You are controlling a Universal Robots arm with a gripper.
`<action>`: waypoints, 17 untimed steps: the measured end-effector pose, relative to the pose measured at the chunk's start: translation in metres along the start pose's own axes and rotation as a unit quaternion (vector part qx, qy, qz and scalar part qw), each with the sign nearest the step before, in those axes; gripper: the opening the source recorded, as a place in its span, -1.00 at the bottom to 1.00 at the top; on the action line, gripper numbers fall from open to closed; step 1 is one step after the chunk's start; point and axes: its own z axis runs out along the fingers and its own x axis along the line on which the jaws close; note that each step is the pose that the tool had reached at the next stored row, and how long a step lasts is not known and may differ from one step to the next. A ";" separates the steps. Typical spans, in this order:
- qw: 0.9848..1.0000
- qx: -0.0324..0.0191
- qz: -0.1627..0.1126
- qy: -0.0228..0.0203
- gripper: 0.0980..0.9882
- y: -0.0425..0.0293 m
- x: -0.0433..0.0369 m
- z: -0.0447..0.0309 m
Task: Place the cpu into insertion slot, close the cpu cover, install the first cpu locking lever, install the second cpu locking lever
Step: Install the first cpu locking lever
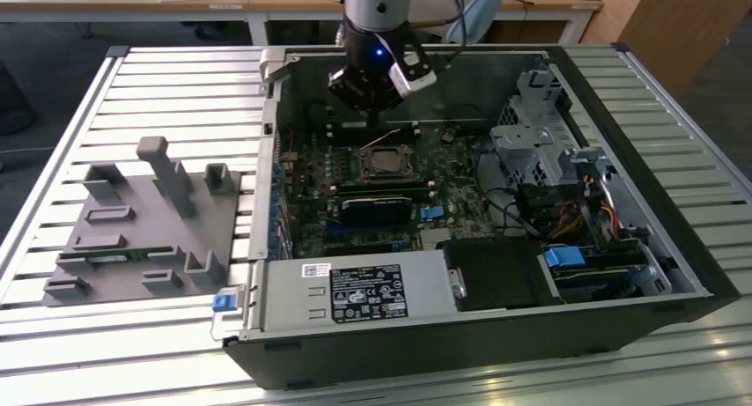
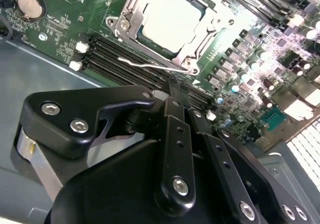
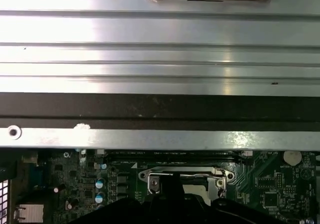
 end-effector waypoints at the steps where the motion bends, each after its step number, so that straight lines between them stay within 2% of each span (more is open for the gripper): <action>1: 1.000 0.000 0.000 0.000 -0.96 0.0000 -0.0009 0.0008; 10: 1.000 0.000 0.000 0.000 -0.96 -0.0003 -0.0031 0.0064; 17: 1.000 0.000 0.000 0.000 -0.96 -0.0003 -0.0080 0.0087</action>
